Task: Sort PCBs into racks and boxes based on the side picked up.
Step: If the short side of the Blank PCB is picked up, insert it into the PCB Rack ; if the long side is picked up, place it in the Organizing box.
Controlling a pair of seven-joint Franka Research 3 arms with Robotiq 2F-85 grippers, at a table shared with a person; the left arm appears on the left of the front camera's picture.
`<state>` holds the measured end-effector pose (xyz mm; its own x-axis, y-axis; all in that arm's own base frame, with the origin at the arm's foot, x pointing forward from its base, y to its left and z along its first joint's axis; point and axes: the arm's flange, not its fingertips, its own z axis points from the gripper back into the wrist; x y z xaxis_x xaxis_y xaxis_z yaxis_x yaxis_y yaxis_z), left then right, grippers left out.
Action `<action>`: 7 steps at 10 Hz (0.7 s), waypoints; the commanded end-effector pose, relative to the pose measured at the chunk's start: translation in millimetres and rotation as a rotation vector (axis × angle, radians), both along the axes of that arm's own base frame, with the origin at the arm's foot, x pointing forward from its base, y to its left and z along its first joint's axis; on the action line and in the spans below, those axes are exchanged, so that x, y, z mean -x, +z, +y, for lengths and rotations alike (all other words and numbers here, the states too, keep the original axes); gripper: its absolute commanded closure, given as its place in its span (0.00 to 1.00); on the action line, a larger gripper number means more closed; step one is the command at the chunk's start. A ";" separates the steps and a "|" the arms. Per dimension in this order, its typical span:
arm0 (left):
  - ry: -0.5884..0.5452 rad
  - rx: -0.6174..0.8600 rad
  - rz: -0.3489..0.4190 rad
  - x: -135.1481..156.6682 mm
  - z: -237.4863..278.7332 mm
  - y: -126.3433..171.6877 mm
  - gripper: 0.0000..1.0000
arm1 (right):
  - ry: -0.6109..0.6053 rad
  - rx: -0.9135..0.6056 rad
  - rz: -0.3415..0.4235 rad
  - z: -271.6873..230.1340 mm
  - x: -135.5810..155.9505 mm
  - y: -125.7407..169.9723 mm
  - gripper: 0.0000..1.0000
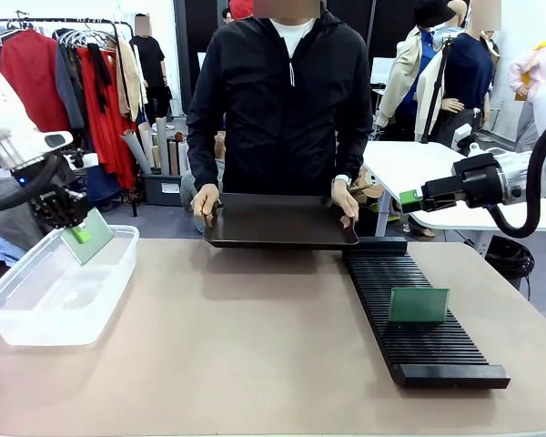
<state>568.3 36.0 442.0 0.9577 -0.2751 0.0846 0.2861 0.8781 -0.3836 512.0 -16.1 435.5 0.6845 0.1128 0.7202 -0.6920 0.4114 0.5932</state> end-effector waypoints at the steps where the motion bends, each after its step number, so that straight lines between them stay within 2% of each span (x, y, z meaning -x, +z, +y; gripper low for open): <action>1: 0.032 -0.026 0.011 5.2 3.3 -14.7 1.00 | -0.003 -0.007 -0.022 1.5 -0.4 0.2 0.00; 3: 0.028 0.022 0.015 6.0 4.6 -37.0 1.00 | -0.003 -0.007 -0.022 1.5 -0.4 0.2 0.00; 5: 0.059 0.008 0.017 6.5 9.5 -63.6 1.00 | -0.003 -0.007 -0.022 1.5 -0.4 0.2 0.00; 7: 0.077 0.023 0.013 8.4 13.8 -77.3 1.00 | -0.003 -0.007 -0.022 1.5 -0.4 0.2 0.00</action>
<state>563.5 48.3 366.8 0.9773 -0.2079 0.0418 0.2077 0.8990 -0.3854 512.0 -16.1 435.5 0.6845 0.1128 0.7202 -0.6920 0.4114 0.5933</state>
